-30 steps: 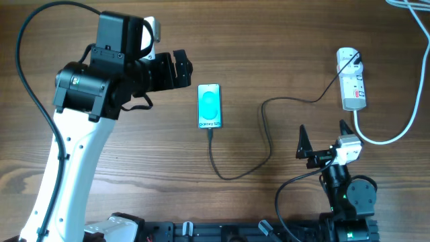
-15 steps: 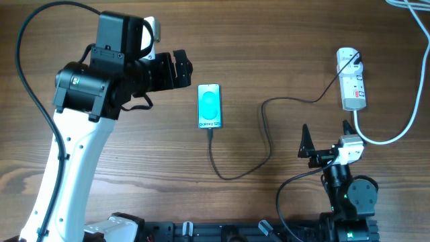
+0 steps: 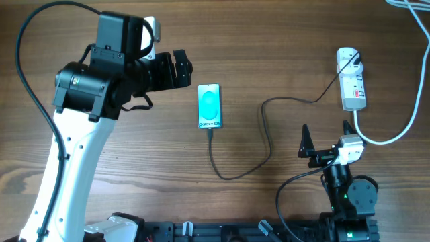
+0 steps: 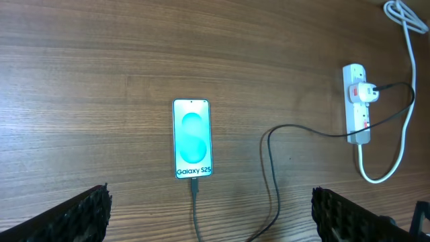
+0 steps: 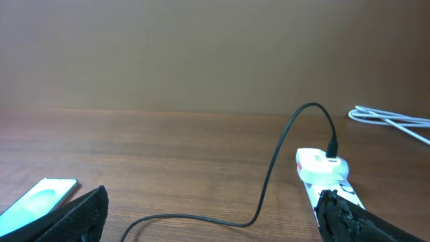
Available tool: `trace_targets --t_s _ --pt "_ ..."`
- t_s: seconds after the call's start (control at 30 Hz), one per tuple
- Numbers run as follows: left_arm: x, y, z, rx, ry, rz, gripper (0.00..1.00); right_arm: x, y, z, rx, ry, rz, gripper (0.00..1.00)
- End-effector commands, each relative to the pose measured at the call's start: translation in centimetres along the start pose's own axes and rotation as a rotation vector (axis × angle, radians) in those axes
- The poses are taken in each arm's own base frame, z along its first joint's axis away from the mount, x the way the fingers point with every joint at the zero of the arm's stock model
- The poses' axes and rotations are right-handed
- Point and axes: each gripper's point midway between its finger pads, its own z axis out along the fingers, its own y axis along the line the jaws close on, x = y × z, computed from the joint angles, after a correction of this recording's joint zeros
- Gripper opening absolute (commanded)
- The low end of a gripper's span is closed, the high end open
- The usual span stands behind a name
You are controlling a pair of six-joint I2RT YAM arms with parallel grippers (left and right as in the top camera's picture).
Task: Plug charger to phone and switch on socket
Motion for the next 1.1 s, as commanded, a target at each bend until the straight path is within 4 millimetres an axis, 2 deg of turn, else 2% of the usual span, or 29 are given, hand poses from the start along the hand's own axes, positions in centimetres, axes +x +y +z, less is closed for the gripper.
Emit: trace_targets --t_s 0.0,0.33,0.4,0.47,0.53,0.63,0.73,0.8,0.87,1.0,1.07 --pt "-0.1 0.2 0.1 -0.009 -0.003 0.002 1.00 -0.3 -0.3 -0.1 0.014 -0.014 -0.001 1.00" --pt "-0.1 0.2 0.1 -0.013 -0.004 0.003 1.00 -0.3 -0.3 -0.1 0.013 -0.014 -0.001 1.00" --pt "-0.6 1.3 0.0 -0.070 -0.030 0.002 1.00 -0.3 -0.3 -0.1 0.014 -0.014 -0.001 1.00" --pt "-0.6 1.3 -0.4 -0.068 -0.040 0.003 1.00 -0.3 -0.3 -0.1 0.014 -0.014 -0.002 1.00" --pt "-0.6 1.1 -1.3 -0.059 -0.060 0.006 1.00 -0.3 -0.3 -0.1 0.014 -0.014 -0.002 1.00" --pt "-0.5 0.7 -3.6 -0.039 -0.110 0.011 1.00 -0.3 -0.3 -0.1 0.014 -0.014 -0.002 1.00" --pt "0.1 0.4 -6.7 -0.015 -0.172 0.020 1.00 -0.3 -0.3 -0.1 0.014 -0.014 -0.001 1.00" --pt "1.1 0.7 -8.4 -0.006 -0.199 0.022 1.00 -0.3 -0.3 -0.1 0.014 -0.014 -0.001 1.00" --pt "2.4 1.6 -9.2 -0.014 -0.211 0.010 1.00 -0.3 -0.3 -0.1 0.014 -0.014 -0.002 1.00" --pt "6.0 5.4 -9.9 -0.084 -0.211 -0.068 1.00 -0.3 -0.3 -0.1 0.014 -0.014 -0.002 1.00" --pt "7.4 6.6 -10.5 -0.107 -0.220 -0.096 1.00 -0.3 -0.3 -0.1 0.014 -0.014 -0.002 1.00"
